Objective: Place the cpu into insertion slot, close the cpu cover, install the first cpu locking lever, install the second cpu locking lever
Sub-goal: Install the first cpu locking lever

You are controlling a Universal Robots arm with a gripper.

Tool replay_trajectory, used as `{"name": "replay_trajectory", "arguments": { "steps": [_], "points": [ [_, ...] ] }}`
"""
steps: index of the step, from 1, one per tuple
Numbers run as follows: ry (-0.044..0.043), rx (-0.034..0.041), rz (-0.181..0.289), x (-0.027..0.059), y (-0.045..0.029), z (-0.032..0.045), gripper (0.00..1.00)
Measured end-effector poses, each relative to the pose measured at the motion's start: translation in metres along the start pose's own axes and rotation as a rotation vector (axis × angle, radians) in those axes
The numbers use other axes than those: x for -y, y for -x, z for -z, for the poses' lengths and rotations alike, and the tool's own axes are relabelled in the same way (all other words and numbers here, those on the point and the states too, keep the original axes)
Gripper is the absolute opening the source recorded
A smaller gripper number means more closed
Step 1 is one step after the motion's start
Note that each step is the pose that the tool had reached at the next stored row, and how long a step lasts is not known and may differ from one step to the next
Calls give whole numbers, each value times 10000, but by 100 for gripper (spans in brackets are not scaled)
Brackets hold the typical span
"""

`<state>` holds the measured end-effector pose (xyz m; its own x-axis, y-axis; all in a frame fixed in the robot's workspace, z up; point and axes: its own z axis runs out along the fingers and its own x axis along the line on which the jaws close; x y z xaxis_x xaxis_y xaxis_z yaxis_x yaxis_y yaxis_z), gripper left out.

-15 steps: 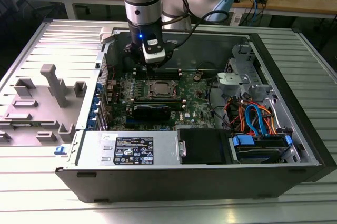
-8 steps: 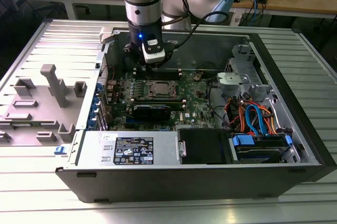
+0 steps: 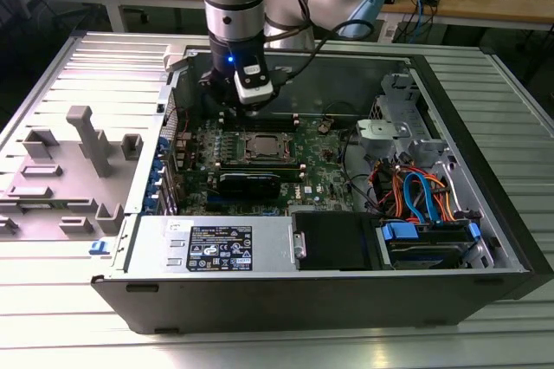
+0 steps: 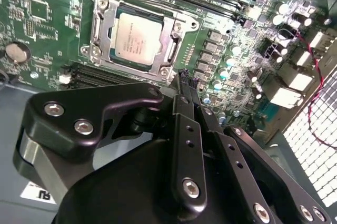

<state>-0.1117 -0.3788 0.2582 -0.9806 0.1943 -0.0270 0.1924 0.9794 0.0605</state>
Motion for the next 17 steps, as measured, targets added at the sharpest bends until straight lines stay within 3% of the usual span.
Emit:
{"name": "replay_trajectory", "arguments": {
  "steps": [4, 10, 13, 15, 17],
  "points": [
    [7, -50, 409, 8, -35, 0, 11],
    [29, -116, 489, 27, -174, -1, 11],
    [28, -212, 483, 24, -243, -4, 11],
    [82, -298, 487, 25, -252, -4, 11],
    [84, -325, 596, 17, -254, -5, 11]
  ]
}}
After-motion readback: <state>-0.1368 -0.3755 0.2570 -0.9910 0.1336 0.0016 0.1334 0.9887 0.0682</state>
